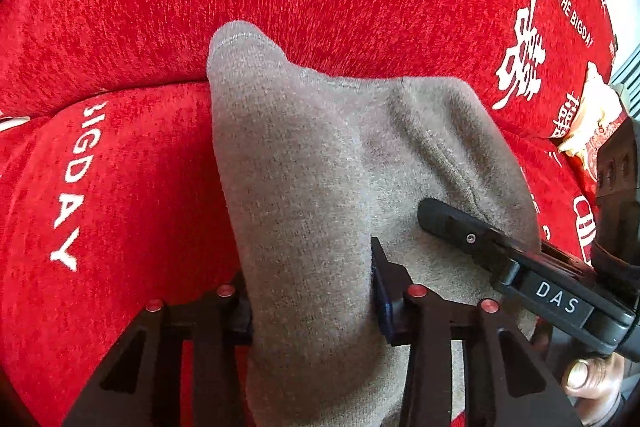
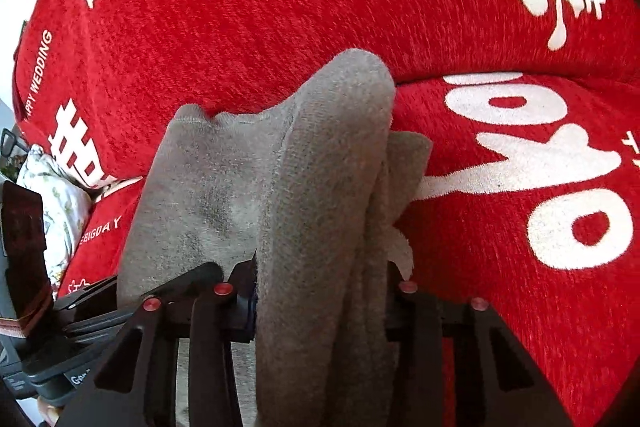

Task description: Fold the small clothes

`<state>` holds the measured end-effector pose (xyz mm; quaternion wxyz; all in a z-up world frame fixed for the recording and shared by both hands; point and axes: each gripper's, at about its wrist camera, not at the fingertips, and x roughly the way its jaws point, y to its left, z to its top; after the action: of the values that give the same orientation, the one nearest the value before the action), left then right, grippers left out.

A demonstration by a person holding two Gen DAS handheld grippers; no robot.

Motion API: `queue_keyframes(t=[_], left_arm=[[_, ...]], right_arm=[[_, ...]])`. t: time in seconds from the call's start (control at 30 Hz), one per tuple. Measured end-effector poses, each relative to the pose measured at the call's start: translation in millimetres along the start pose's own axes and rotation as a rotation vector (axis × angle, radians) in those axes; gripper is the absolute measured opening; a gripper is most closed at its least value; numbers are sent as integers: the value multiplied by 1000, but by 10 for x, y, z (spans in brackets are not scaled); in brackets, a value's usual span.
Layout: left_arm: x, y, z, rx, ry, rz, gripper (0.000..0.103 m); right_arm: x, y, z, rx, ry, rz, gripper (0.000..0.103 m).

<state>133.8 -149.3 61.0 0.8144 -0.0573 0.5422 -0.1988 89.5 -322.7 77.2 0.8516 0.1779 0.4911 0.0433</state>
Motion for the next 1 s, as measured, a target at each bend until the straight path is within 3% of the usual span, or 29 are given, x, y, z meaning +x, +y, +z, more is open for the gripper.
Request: queue_keyframes(t=[0.33,1.0], left_arm=[[-218,-1,-180,4,18,29,42],[-785,84,-947,13,7,58,42]], right_arm=[[-185,146,-184,-24,12,-19,43],[-557,481,-826,-83,18,-10,43]])
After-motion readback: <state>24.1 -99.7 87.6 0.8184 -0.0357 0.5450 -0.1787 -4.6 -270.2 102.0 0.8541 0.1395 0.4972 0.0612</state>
